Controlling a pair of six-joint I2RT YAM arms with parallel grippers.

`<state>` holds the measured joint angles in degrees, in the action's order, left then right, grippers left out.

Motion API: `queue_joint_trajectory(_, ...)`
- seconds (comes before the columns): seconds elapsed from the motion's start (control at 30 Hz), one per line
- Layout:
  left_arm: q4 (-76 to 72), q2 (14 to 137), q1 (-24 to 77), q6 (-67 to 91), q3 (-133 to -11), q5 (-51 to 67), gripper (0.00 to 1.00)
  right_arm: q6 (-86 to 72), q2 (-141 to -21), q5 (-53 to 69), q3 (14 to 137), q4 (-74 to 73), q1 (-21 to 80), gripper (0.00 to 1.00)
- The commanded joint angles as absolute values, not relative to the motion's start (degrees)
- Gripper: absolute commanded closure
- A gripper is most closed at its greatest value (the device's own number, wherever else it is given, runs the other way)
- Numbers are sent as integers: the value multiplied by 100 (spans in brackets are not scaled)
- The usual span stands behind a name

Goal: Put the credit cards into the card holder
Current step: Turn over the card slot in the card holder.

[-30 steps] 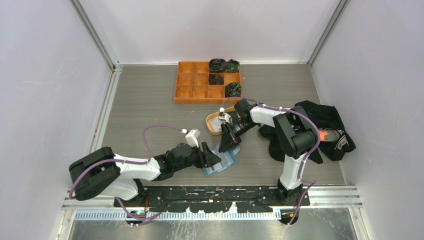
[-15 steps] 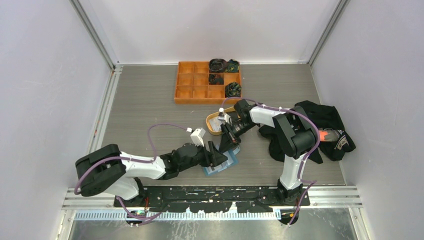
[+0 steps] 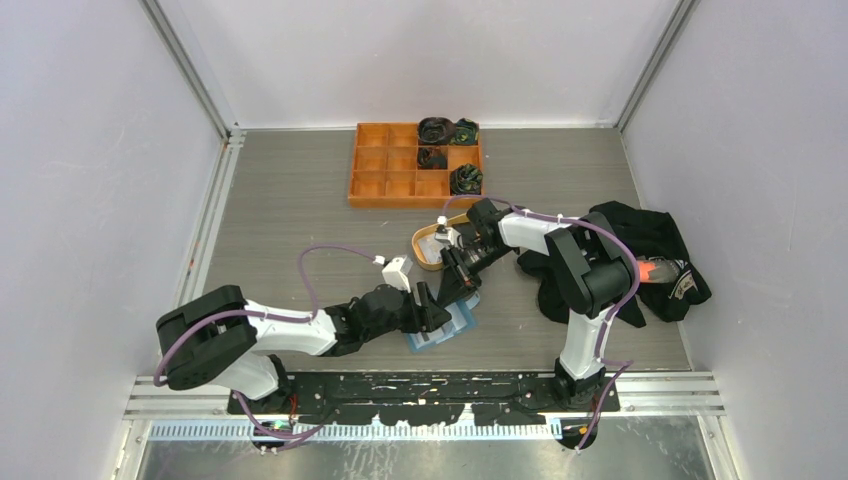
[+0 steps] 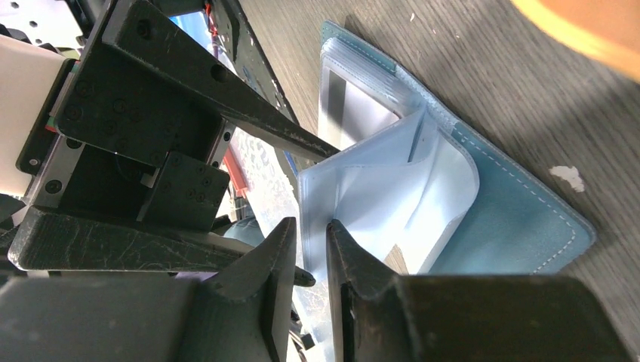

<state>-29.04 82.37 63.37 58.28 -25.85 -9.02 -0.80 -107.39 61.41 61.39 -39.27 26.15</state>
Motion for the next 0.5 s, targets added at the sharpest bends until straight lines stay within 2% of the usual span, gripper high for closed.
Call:
queue_joint_trajectory(0.0, -3097, 8286, 6352, 5801, -2680, -1048, 38, -105, -10651, 6204, 6240, -3941, 2632, 72)
queue_joint_trajectory(0.47, -3146, 8238, 6352, 5817, -2526, -1149, 45, 253, -10564, 6022, 6381, -4229, 2553, 56)
